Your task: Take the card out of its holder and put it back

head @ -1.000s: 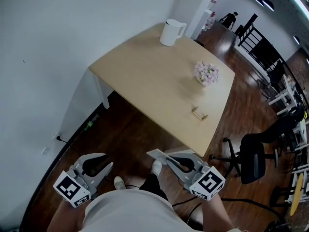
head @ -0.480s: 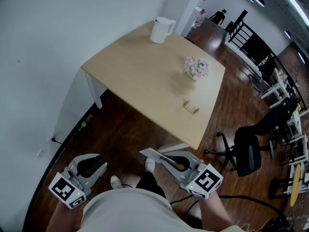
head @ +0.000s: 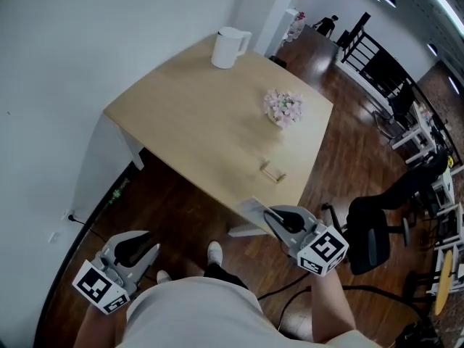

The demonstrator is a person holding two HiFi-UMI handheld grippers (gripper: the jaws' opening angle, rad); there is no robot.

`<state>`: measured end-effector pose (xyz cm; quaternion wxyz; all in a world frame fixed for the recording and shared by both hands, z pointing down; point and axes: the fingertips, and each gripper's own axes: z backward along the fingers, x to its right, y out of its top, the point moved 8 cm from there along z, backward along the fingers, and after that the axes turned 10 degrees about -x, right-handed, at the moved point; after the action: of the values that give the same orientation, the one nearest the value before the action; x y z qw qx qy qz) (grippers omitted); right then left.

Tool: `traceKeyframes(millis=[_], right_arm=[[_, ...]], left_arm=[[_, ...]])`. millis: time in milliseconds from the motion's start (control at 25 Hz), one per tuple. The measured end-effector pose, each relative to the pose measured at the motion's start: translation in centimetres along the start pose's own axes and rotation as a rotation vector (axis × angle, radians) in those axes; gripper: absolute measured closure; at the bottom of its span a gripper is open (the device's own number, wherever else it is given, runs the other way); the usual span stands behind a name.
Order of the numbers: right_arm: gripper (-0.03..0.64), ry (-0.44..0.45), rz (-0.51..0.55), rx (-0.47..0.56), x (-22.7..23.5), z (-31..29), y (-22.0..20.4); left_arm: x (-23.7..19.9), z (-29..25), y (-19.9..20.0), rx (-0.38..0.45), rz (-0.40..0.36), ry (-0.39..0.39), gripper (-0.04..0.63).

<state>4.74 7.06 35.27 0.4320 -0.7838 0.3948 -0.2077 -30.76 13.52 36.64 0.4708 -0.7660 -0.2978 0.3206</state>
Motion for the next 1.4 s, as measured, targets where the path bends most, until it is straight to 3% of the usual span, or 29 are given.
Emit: traceKeyframes(millis=[280, 640, 960, 1400], right_arm=[[0.595, -0.089, -0.016, -0.008, 12.1, 0.5, -3.2], [0.595, -0.07, -0.041, -0.049, 22.7, -2.2, -8.1], [0.595, -0.026, -0.066, -0.088, 27.5, -5.4, -11.5], [0.595, 0.026, -0.089, -0.1, 29.1, -7.1, -13.8]], left_arm=[[0.4, -6.7, 3.2, -0.003, -0.006, 0.014, 0.505], [0.9, -12.8, 5.6, -0.037, 0.018, 0.088, 0.505], [1.0, -16.0, 6.5, -0.073, 0.032, 0.132, 0.505], [0.2, -18.4, 7.2, -0.1, 0.043, 0.147, 0.505]])
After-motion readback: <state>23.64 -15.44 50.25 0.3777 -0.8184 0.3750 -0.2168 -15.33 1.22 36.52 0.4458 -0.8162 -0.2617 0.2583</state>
